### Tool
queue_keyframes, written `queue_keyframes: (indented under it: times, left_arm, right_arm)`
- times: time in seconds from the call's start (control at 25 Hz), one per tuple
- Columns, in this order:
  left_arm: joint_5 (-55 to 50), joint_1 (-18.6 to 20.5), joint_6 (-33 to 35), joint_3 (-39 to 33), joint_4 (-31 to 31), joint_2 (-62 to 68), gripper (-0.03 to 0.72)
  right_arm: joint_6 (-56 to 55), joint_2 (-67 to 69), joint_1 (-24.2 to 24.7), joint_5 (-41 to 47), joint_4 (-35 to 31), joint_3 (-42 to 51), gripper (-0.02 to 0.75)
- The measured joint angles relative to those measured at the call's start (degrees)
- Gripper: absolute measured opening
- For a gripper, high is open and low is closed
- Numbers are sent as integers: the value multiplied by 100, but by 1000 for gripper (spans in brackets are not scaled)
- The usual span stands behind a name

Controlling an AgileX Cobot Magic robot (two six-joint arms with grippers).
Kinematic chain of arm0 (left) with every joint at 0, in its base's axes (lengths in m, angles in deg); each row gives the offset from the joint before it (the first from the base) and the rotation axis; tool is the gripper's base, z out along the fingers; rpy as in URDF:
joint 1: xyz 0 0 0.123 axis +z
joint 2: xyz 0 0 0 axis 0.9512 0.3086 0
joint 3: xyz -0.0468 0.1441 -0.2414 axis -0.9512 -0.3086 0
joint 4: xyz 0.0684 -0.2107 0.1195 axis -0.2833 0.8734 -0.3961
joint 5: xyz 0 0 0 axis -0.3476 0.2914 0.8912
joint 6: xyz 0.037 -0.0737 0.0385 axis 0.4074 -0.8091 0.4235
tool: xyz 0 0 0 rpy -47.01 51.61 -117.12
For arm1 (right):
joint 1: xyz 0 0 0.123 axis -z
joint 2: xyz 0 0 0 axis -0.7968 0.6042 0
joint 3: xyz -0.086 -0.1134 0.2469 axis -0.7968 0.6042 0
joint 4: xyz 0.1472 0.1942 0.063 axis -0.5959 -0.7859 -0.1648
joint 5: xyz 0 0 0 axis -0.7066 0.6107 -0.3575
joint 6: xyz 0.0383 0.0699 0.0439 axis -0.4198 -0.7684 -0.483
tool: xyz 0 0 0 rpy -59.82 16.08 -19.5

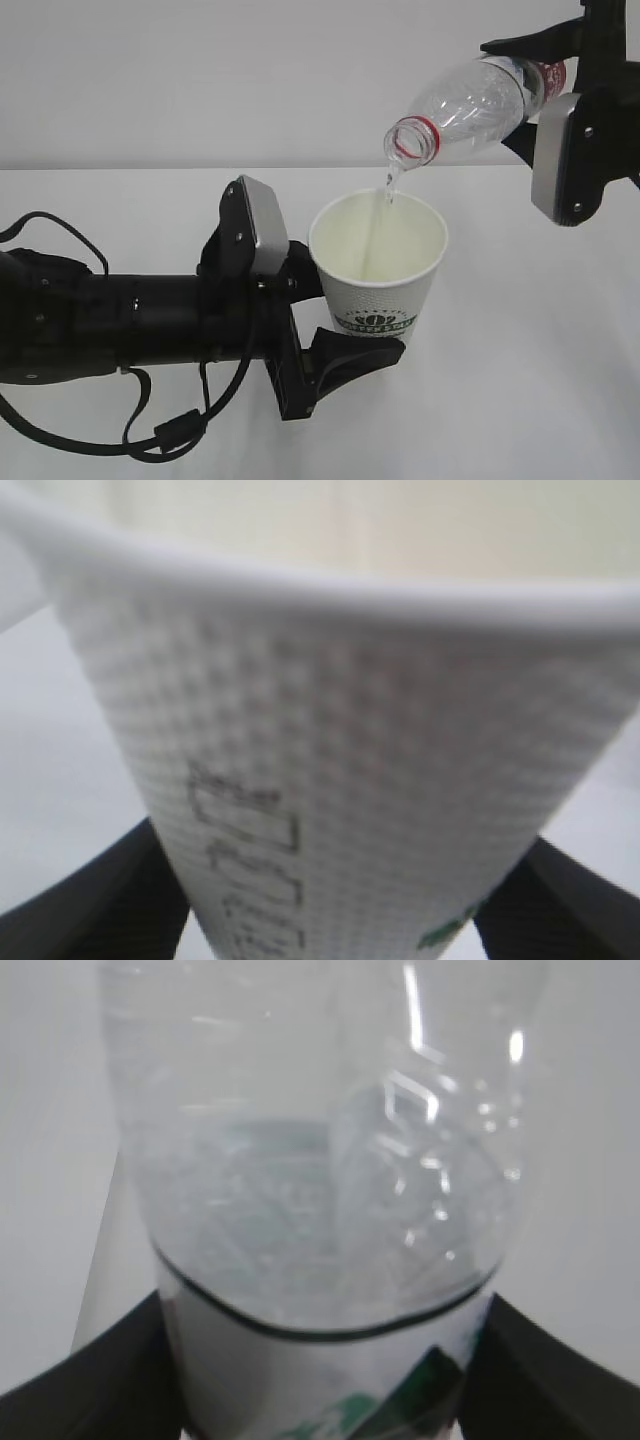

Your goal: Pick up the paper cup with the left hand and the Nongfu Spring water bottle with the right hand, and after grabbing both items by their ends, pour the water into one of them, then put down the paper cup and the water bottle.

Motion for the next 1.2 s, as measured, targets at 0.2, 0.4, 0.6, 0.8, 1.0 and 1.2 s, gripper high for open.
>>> queue_keyframes:
  times: [0.2, 0.4, 0.6, 0.8, 1.0, 1.2]
  left_arm:
    - [-83, 0, 0, 0, -150, 0, 591]
    - [-130, 0, 0, 0, -162, 0, 591]
    - [-130, 0, 0, 0, -162, 0, 591]
    - [-142, 0, 0, 0, -162, 0, 591]
    - [-142, 0, 0, 0, -162, 0, 591]
    - [-164, 0, 0, 0, -162, 0, 591]
  right_arm:
    - [10, 0, 0, 0, 0, 0, 528]
    - [33, 0, 0, 0, 0, 0, 528]
    - [100, 0, 0, 0, 0, 0, 528]
    - [111, 0, 0, 0, 0, 0, 528]
    - [111, 0, 0, 0, 0, 0, 528]
    - [111, 0, 0, 0, 0, 0, 528]
